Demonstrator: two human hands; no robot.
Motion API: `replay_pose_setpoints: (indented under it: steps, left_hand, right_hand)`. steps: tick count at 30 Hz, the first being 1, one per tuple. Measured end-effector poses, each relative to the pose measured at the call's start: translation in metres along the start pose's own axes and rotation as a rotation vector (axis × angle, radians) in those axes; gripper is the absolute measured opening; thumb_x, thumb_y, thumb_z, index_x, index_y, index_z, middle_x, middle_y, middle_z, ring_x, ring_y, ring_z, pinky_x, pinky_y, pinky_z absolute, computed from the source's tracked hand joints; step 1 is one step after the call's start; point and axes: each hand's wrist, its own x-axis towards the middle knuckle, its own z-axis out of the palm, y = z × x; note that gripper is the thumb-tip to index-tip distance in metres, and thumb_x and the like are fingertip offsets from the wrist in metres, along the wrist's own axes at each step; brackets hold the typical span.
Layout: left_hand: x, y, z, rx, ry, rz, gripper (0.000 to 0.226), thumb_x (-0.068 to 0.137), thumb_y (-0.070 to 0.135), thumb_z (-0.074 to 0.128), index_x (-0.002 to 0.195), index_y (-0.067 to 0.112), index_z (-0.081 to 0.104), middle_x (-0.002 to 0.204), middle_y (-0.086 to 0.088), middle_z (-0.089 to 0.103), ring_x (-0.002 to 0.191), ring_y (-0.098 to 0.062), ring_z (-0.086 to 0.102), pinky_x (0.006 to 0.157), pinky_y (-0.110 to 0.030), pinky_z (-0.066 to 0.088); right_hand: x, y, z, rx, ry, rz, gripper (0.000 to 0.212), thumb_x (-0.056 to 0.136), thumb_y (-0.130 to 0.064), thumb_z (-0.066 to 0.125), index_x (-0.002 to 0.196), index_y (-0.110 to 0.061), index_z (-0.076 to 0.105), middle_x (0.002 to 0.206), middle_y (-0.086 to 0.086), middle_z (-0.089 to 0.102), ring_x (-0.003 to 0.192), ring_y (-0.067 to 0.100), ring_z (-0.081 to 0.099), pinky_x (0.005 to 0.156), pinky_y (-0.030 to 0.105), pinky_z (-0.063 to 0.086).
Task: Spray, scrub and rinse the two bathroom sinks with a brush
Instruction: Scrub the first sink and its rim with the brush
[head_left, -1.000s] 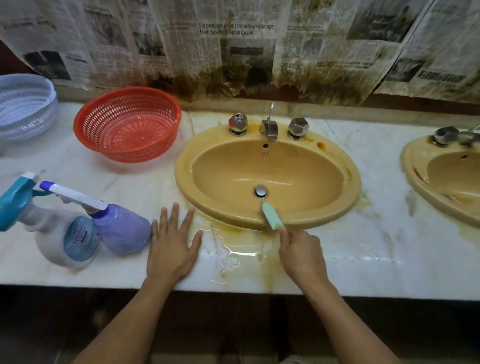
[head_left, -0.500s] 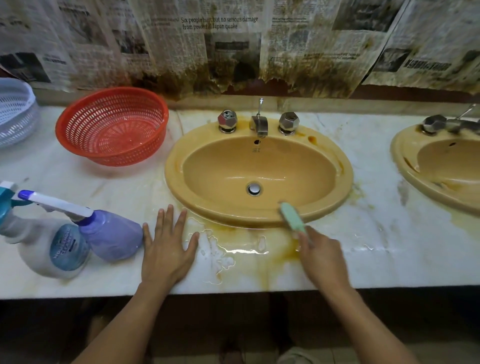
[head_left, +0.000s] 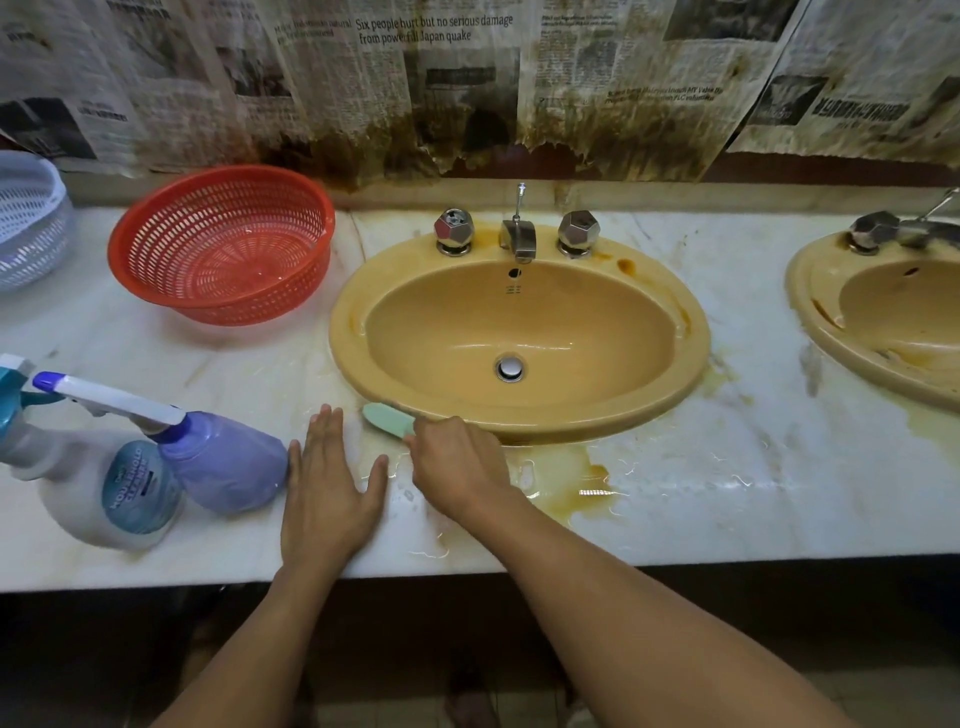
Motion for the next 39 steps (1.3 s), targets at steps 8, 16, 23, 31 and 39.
replay_pose_setpoints:
  steps: [8, 16, 23, 31, 39]
  left_hand:
    - [0.001, 0.003, 0.002, 0.119, -0.042, 0.046, 0.074, 0.099, 0.054, 0.028, 0.164, 0.021, 0.015, 0.172, -0.001, 0.011, 0.159, -0.019, -0.002, 0.129, -0.049, 0.002]
    - [0.002, -0.004, -0.001, 0.104, -0.038, 0.067, 0.073, 0.098, 0.056, 0.031, 0.163, 0.022, 0.022, 0.171, 0.003, 0.017, 0.159, -0.016, 0.0, 0.129, -0.046, 0.003]
    - [0.002, 0.002, 0.003, 0.183, -0.066, 0.068, 0.069, 0.099, 0.054, 0.024, 0.163, 0.029, 0.02, 0.172, 0.0, 0.012, 0.16, -0.023, -0.001, 0.128, -0.052, 0.003]
    - [0.002, -0.005, 0.0, 0.144, -0.053, 0.079, 0.072, 0.099, 0.057, 0.025, 0.163, 0.026, 0.021, 0.172, 0.004, 0.013, 0.159, -0.017, 0.0, 0.129, -0.047, 0.004]
    - [0.003, 0.003, 0.002, 0.197, -0.072, 0.07, 0.07, 0.099, 0.055, 0.019, 0.164, 0.03, 0.016, 0.173, 0.0, 0.009, 0.159, -0.023, -0.004, 0.128, -0.052, 0.002]
  right_hand:
    - [-0.062, 0.099, -0.002, -0.069, 0.034, 0.073, 0.039, 0.106, -0.046, 0.035, 0.136, -0.029, 0.052, 0.1, 0.005, 0.07, 0.093, 0.035, 0.065, 0.07, 0.04, 0.048]
    - [-0.022, 0.045, 0.001, -0.095, 0.025, -0.029, 0.033, 0.108, -0.039, 0.038, 0.119, -0.017, 0.06, 0.1, 0.013, 0.069, 0.092, 0.04, 0.065, 0.063, 0.037, 0.033]
    - [-0.054, 0.101, 0.003, -0.103, 0.049, 0.041, 0.036, 0.106, -0.047, 0.035, 0.13, -0.028, 0.054, 0.098, 0.004, 0.07, 0.091, 0.036, 0.066, 0.068, 0.038, 0.047]
    - [-0.024, 0.064, 0.008, -0.095, 0.046, -0.048, 0.032, 0.106, -0.043, 0.04, 0.122, -0.022, 0.059, 0.1, 0.009, 0.07, 0.093, 0.041, 0.066, 0.064, 0.038, 0.037]
    - [-0.063, 0.126, -0.009, -0.15, 0.029, 0.038, 0.042, 0.106, -0.05, 0.034, 0.142, -0.034, 0.05, 0.103, 0.001, 0.071, 0.093, 0.032, 0.067, 0.071, 0.038, 0.049]
